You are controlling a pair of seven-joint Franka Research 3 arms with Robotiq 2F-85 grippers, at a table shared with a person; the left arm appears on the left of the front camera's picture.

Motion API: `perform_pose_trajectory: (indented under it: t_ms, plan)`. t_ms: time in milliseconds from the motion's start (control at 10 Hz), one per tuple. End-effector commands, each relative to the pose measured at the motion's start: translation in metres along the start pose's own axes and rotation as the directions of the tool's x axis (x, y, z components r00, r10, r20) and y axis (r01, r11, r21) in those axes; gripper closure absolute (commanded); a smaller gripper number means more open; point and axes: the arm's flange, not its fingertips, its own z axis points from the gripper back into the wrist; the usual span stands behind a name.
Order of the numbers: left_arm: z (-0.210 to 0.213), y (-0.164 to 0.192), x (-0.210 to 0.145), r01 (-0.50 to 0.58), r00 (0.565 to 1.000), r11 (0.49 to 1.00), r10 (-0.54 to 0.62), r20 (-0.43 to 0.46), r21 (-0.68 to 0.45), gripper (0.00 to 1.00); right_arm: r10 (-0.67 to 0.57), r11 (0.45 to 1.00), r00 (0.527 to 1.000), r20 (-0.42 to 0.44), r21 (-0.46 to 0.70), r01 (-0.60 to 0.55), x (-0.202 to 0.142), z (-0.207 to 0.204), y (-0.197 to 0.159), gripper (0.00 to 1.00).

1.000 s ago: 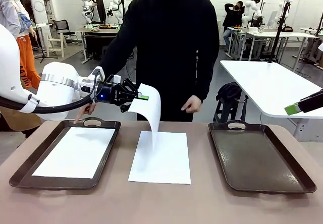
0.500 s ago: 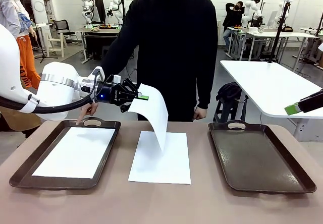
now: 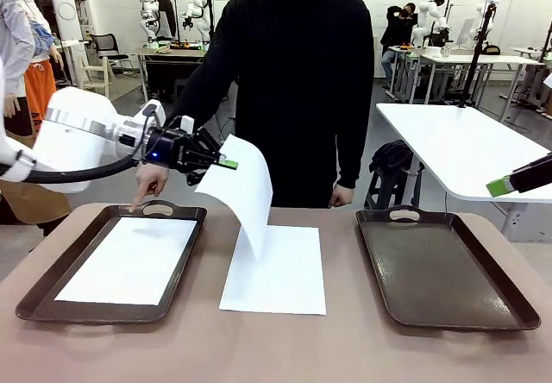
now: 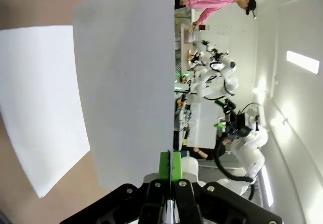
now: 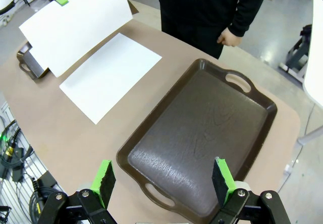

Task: Sort the A4 documents.
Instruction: Place the A4 Paper in the designated Handle tray.

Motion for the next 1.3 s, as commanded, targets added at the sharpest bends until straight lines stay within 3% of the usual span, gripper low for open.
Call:
perform_pose_trajectory:
  t_ms: [0, 300, 500, 900, 1200]
  plan:
    - [0.017, 0.003, -0.028, -0.018, 0.999, 0.992, 0.024, -0.045, 0.124, 0.99, -0.008, 1.0, 1.0, -0.001, 0.002, 0.008, 0.0, -0.001, -0.001, 0.0]
    - [0.06, 0.025, -0.046, -0.096, 0.995, 0.962, 0.088, 0.041, 0.256, 0.99, -0.008, 1.0, 1.0, -0.001, 0.002, 0.008, 0.0, -0.001, -0.001, 0.0]
    - [0.082, 0.042, -0.043, -0.06, 0.995, 0.956, 0.036, 0.09, 0.287, 0.99, -0.008, 1.0, 1.0, -0.001, 0.002, 0.008, 0.0, -0.001, -0.001, 0.0]
    - [0.117, 0.072, -0.042, -0.02, 1.0, 0.905, 0.012, 0.022, 0.425, 0.99, -0.008, 1.0, 1.0, -0.001, 0.002, 0.008, 0.0, -0.001, -0.001, 0.0]
    - [0.148, 0.089, -0.032, -0.063, 0.998, 0.782, 0.036, 0.055, 0.621, 0.99, -0.008, 1.0, 1.0, -0.001, 0.002, 0.008, 0.0, -0.001, -0.001, 0.0]
